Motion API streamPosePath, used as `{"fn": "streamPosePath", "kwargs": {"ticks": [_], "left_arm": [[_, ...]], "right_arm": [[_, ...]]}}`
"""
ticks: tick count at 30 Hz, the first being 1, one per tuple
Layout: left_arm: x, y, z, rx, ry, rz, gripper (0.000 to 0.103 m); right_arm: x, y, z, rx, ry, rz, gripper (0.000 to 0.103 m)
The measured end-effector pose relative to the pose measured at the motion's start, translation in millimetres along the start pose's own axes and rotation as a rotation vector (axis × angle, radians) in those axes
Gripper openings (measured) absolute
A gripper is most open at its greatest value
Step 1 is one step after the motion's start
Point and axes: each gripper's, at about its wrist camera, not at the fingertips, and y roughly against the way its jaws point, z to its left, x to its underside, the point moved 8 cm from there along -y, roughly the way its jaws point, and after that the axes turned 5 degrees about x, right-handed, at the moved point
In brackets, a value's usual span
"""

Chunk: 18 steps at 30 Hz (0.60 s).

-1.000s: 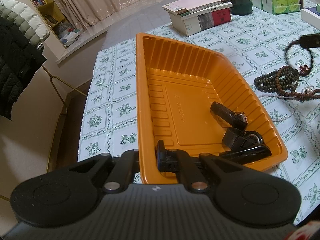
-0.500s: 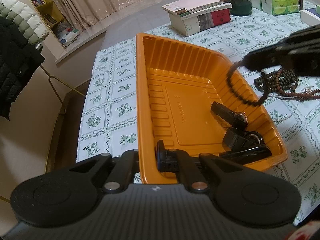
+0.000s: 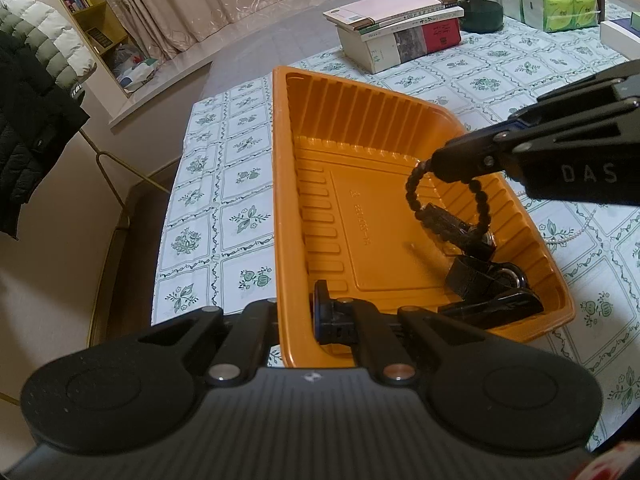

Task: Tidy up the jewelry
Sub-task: 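Hold the tray with the left gripper while the right gripper drops the bead bracelet inside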

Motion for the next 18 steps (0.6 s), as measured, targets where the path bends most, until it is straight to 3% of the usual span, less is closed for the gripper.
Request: {"fn": "streamPosePath", "kwargs": {"ticks": [4, 8, 18], "left_arm": [[0.0, -0.2, -0.1, 0.000, 0.001, 0.000, 0.003], [0.0, -0.2, -0.1, 0.000, 0.001, 0.000, 0.003], [-1.2, -1.2, -0.9, -0.003, 0.000, -0.001, 0.003]], "right_arm": [[-1.5, 0.9, 2.5, -0.037, -0.005, -0.007, 0.008], [-0.2, 8.4, -9.6, 0.008, -0.024, -0.020, 0.045], [38.6, 57.8, -91.6, 0.197, -0.161, -0.012, 0.046]]}}
